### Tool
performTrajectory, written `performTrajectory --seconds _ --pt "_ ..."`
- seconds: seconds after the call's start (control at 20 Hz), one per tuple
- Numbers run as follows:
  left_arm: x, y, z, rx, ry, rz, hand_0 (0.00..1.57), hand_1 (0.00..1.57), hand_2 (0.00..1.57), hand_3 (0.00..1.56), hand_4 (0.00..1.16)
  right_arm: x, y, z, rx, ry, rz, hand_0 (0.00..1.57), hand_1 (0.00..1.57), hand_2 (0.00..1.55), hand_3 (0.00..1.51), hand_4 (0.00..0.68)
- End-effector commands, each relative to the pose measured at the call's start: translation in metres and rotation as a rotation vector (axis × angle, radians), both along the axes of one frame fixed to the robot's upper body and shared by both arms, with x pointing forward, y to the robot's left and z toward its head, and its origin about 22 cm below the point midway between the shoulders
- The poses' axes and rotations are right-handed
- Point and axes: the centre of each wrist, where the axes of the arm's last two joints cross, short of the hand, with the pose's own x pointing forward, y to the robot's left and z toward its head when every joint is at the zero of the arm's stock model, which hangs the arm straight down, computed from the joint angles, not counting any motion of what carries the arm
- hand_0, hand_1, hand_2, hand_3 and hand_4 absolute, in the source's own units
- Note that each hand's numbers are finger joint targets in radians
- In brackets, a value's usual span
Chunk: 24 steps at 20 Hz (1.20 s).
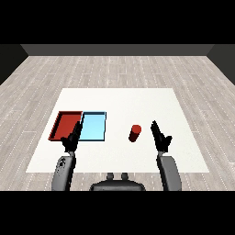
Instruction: Pick the red can and put it in the red box
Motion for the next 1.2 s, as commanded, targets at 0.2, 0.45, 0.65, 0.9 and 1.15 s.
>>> performTrajectory --seconds 0.2,0.45,0.65,0.9,1.15 --pt "0.002 0.000 0.005 0.025 -0.022 -0.028 0.00 0.00 0.00 0.00 0.00 -0.032 -0.090 0.009 -0.039 -0.048 -0.017 0.00 0.00 0.00 0.00 0.000" --pt "0.003 -0.012 0.021 -0.091 -0.452 -0.036 0.00 0.00 0.00 0.00 0.00 -0.030 -0.092 0.023 0.055 -0.359 0.062 0.00 0.00 0.00 0.00 0.000" --pt "0.010 0.011 0.011 -0.085 -0.465 -0.042 0.00 0.00 0.00 0.00 0.00 -0.052 -0.111 -0.003 0.084 -0.363 0.075 0.00 0.00 0.00 0.00 0.000" --pt "-0.007 -0.001 0.006 -0.090 -0.468 -0.063 0.00 0.00 0.00 0.00 0.00 -0.043 -0.126 0.008 0.047 -0.388 0.070 0.00 0.00 0.00 0.00 0.000" --pt "0.003 0.004 0.025 -0.089 -0.497 -0.064 0.00 0.00 0.00 0.00 0.00 -0.041 -0.123 0.000 0.057 -0.350 0.100 0.00 0.00 0.00 0.00 0.000"
